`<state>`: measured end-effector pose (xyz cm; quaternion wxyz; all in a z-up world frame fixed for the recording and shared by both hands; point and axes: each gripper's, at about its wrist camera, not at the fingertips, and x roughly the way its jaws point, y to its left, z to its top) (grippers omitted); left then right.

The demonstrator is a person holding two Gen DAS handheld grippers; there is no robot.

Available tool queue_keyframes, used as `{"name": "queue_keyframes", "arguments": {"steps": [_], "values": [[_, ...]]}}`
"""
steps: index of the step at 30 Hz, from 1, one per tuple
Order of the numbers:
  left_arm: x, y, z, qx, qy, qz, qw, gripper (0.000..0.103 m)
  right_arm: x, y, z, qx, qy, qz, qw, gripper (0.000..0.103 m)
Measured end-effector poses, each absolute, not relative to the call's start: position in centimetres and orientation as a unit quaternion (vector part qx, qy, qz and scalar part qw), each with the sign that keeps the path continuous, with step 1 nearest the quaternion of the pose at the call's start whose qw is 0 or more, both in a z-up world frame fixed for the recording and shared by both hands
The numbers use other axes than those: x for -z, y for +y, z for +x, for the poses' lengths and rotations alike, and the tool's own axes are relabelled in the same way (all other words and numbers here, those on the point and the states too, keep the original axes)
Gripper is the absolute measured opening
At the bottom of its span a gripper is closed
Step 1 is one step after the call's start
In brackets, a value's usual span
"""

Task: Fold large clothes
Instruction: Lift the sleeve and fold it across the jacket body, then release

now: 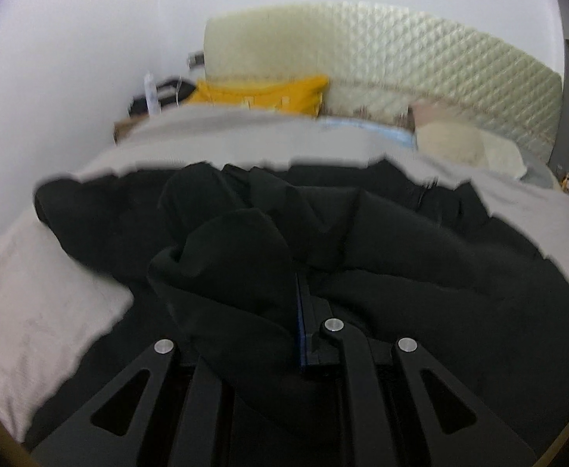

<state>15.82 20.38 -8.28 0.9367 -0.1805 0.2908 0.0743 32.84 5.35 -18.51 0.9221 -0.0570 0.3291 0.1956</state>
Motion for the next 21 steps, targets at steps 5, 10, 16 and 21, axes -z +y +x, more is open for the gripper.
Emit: {"name": "queue_keyframes", "arguments": {"steps": [5,10,16,21], "values": [[8.9,20.0,16.5,-0.072,0.3,-0.171,0.936,0.102,20.0,6.4,32.8,-0.177,0.349,-0.069,0.918,0.01],[8.9,19.8,16.3,-0.073,0.3,-0.173,0.935,0.102,19.2,6.1,32.2,-0.184,0.364,-0.053,0.912,0.017],[8.4,19.3,15.8,-0.072,0.294,-0.166,0.939,0.102,18.0,5.4,29.7,-0.21,0.372,-0.036,0.904,0.065],[7.7,18.3,15.0,-0.068,0.289,-0.153,0.943,0.102,15.9,3.5,26.7,-0.216,0.36,-0.023,0.907,0.072]]}}
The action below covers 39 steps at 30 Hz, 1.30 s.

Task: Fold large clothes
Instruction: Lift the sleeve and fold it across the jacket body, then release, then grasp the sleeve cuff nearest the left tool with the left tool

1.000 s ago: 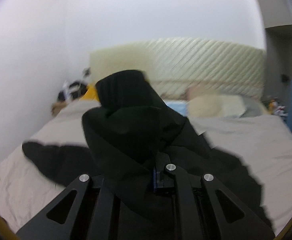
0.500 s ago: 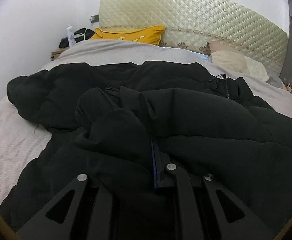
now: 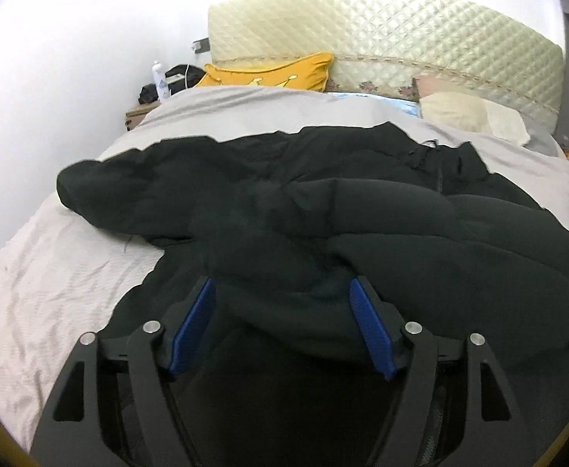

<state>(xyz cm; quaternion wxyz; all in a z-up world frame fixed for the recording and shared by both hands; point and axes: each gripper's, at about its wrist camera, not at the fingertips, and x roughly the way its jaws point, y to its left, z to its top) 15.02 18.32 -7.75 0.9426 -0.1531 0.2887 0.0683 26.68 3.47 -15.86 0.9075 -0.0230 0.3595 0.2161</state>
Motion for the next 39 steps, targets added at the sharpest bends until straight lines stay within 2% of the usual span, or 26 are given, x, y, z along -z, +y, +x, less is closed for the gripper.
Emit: {"name": "queue_keyframes", "arguments": {"steps": [19,31,39], "values": [[4.4,11.1,8.1,-0.014,0.261,-0.088,0.961,0.102,5.9,-10.7,11.8,-0.13,0.24,0.002,0.962,0.08],[5.4,6.5,5.4,0.027,0.265,-0.036,0.963,0.102,5.1,-17.0,2.8,-0.093,0.209,0.02,0.973,0.084],[5.0,5.2,4.4,0.035,0.239,-0.025,0.97,0.102,5.3,-19.8,-1.6,-0.074,0.19,0.048,0.978,0.087]]}}
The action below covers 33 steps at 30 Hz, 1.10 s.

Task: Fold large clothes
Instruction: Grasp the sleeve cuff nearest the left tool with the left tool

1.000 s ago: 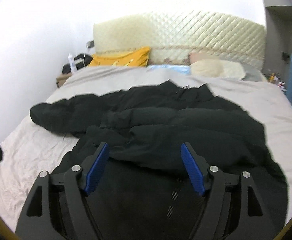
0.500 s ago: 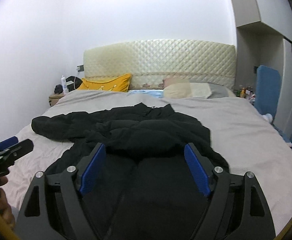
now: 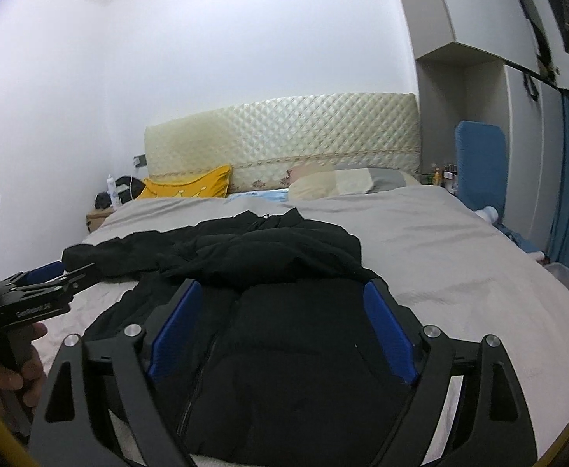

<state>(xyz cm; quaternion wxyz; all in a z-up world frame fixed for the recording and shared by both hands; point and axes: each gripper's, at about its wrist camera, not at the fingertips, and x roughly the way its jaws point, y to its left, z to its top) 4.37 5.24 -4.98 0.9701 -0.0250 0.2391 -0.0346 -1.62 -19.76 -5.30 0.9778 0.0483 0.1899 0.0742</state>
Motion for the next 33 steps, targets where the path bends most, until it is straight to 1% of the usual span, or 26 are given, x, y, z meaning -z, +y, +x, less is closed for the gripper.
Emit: {"name": "queue_keyframes", "arguments": {"steps": [3,7,10,14,17,22,24,27,30,33], "values": [[4.8,4.7,4.3,0.034,0.228,-0.007,0.973,0.102,5.9,-20.1,-3.1,-0.065,0.18,0.042,0.981,0.09],[4.4,4.3,4.4,0.038,0.219,-0.002,0.975,0.102,7.2,-20.2,-4.4,-0.06,0.181,0.048,0.98,0.098],[4.0,4.5,4.4,0.034,0.207,0.006,0.978,0.102,7.7,-20.2,-4.6,-0.061,0.179,0.047,0.981,0.1],[3.3,4.7,5.5,0.008,0.197,0.044,0.979,0.102,8.3,-20.1,-3.8,-0.059,0.172,0.04,0.982,0.101],[2.1,5.7,6.6,-0.004,0.192,0.058,0.98,0.102,8.9,-19.8,-3.8,-0.054,0.175,0.033,0.983,0.101],[-1.3,9.3,8.6,0.0,0.193,0.077,0.978,0.102,9.1,-20.0,-4.0,-0.041,0.176,0.03,0.983,0.102],[-3.1,11.6,9.6,0.0,0.188,0.076,0.979,0.102,9.2,-20.1,-3.9,-0.038,0.177,0.033,0.983,0.102],[-5.0,15.4,11.9,-0.012,0.2,0.077,0.977,0.102,9.5,-19.8,-3.9,-0.036,0.182,0.037,0.982,0.102],[-5.9,19.2,13.9,-0.023,0.216,0.077,0.973,0.102,9.8,-19.2,-3.6,-0.034,0.188,0.029,0.981,0.102],[-5.8,23.3,15.7,-0.028,0.24,0.056,0.969,0.102,10.0,-18.6,-3.4,-0.034,0.195,0.025,0.98,0.102]]}}
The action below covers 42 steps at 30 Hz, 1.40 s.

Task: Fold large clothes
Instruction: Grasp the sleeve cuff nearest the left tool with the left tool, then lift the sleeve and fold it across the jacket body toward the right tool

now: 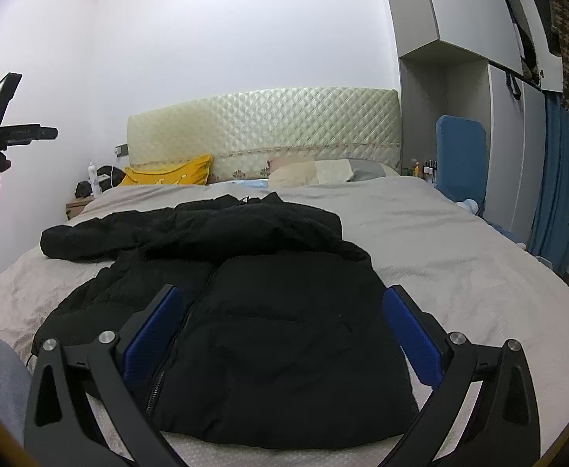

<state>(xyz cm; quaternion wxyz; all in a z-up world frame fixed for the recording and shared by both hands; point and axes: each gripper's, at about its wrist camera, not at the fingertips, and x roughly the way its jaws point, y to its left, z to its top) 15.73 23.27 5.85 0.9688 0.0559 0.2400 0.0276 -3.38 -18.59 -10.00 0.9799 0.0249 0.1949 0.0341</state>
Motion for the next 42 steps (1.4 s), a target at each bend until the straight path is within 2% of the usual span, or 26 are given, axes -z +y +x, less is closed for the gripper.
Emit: {"name": "queue_keyframes", "arguments": {"steps": [7,10,21,29,36,37,38,39,40,42], "values": [[-1.0,34.0,20.3,-0.047,0.307,-0.037,0.95,0.102,11.0,-17.0,-2.6,-0.032,0.211,0.005,0.977,0.103],[2.8,39.8,22.2,-0.062,0.348,-0.103,0.93,0.102,11.9,-16.6,-2.0,-0.018,0.226,-0.004,0.974,0.103],[17.2,55.9,26.0,-0.097,0.386,-0.263,0.879,0.102,15.2,-14.5,2.9,-0.011,0.298,-0.012,0.954,0.103],[25.6,62.7,31.0,-0.115,0.368,-0.351,0.853,0.102,16.0,-12.7,5.8,-0.008,0.317,-0.016,0.948,0.103],[28.4,63.0,34.2,-0.142,0.354,-0.354,0.854,0.102,16.8,-12.1,7.7,-0.002,0.333,-0.026,0.942,0.103],[28.3,62.7,34.3,-0.145,0.352,-0.348,0.857,0.097,16.9,-12.0,7.8,0.0,0.334,-0.031,0.942,0.103],[28.2,62.5,34.6,-0.148,0.352,-0.342,0.859,0.083,17.0,-11.9,8.0,0.0,0.335,-0.035,0.942,0.103],[28.0,62.3,34.7,-0.147,0.353,-0.34,0.859,0.074,17.0,-11.9,8.0,-0.002,0.336,-0.034,0.941,0.103],[27.9,62.2,34.7,-0.144,0.354,-0.34,0.859,0.06,17.1,-11.9,8.0,-0.004,0.337,-0.032,0.941,0.103],[27.2,61.7,34.7,-0.152,0.361,-0.324,0.861,0.044,17.1,-12.0,7.9,-0.008,0.337,-0.027,0.941,0.103]]}}
